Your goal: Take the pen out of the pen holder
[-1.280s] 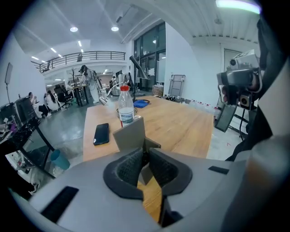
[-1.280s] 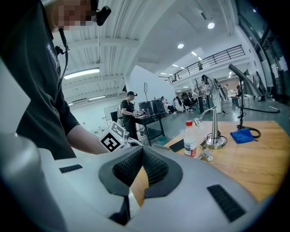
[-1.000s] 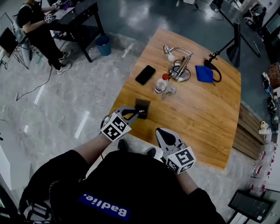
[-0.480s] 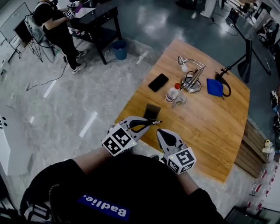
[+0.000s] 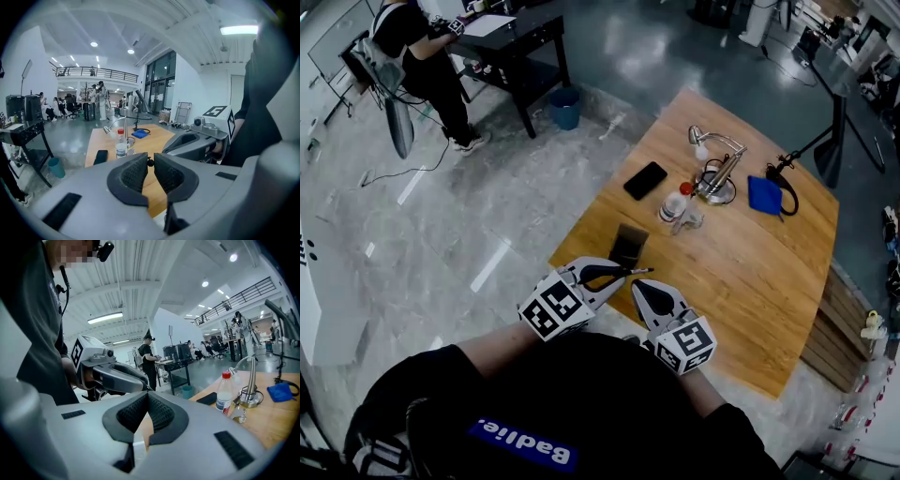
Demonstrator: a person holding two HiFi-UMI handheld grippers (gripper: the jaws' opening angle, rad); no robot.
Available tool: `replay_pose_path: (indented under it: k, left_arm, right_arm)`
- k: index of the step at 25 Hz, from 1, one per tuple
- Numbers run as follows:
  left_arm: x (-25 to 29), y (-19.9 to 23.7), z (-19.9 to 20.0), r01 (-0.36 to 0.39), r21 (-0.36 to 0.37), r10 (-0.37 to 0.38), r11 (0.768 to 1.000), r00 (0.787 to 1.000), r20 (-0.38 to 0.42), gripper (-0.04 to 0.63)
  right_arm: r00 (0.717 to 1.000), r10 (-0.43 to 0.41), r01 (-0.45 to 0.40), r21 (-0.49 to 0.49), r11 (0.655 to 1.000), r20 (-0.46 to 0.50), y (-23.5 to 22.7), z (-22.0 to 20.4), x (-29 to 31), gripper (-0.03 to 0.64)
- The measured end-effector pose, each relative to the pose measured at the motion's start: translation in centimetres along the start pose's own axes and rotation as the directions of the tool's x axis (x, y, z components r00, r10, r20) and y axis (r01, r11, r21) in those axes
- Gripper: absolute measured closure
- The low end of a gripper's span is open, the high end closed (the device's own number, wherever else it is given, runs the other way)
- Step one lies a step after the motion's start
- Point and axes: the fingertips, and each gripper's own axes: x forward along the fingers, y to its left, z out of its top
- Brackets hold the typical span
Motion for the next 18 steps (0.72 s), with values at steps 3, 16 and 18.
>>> replay_pose_path:
  k: [3,16,18]
  left_arm:
    - [-0.08,0.04,-0.15,-0.003,-0.003,0.003,1.0,1.0,-0.002,0.545]
    - [-0.11,-0.13,-0.51,-0.011,0.008,0.011,1.0,1.0,-0.005,0.545]
    - [-0.1,-0.08,-0.5,-0.013,0.009,0.013,1.0,1.0,-0.005,0.545]
  right_arm:
    - [1.0,0.004,-0.004,0.001,1.0,-0.002,0.12,-0.07,0.05,0.616]
    - [1.0,-0.01,0.01,0.0,1.0,-0.002,0.06,-0.29,-0.44,0.617]
    - [1.0,-0.012,0.012,0.001,1.0,-0.002,-0.03,-0.27,-0.47,0.617]
